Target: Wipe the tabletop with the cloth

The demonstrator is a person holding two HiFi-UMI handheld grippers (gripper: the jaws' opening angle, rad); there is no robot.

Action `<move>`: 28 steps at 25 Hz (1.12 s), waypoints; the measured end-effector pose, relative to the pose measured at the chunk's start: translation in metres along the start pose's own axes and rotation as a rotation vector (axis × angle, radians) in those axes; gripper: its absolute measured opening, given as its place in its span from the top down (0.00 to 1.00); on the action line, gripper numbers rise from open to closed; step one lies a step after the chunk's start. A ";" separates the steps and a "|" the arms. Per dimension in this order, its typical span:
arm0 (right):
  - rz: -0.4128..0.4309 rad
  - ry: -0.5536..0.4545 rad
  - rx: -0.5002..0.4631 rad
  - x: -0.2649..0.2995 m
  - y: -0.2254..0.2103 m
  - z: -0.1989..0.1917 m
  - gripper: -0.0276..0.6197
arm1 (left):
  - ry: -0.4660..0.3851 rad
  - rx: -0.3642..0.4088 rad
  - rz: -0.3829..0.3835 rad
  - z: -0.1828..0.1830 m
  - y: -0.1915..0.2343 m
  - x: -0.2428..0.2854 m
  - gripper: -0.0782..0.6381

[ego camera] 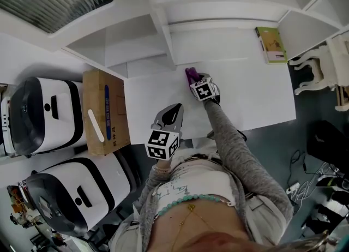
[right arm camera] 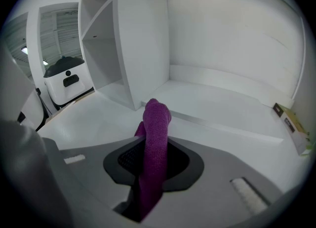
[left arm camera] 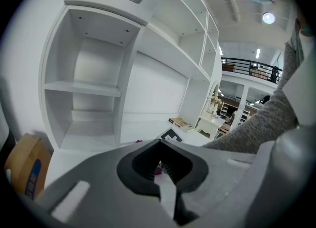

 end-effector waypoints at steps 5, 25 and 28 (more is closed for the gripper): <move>0.007 -0.002 -0.016 -0.011 -0.014 -0.007 0.81 | -0.009 -0.010 0.042 -0.002 -0.016 -0.003 0.89; -0.003 -0.012 -0.038 -0.013 -0.030 -0.014 0.81 | -0.021 -0.062 0.081 -0.011 -0.015 -0.025 0.89; -0.009 -0.006 -0.036 -0.013 -0.030 -0.015 0.81 | -0.015 -0.050 0.057 -0.009 -0.006 -0.027 0.89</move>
Point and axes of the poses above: the fingertips, and each gripper's own axes: x forward along the fingers, y to its left, z out of its top, the point moved 7 cm from there along -x, backward along the fingers, and after that the axes turned 11 degrees about z, right-handed, at the moved point
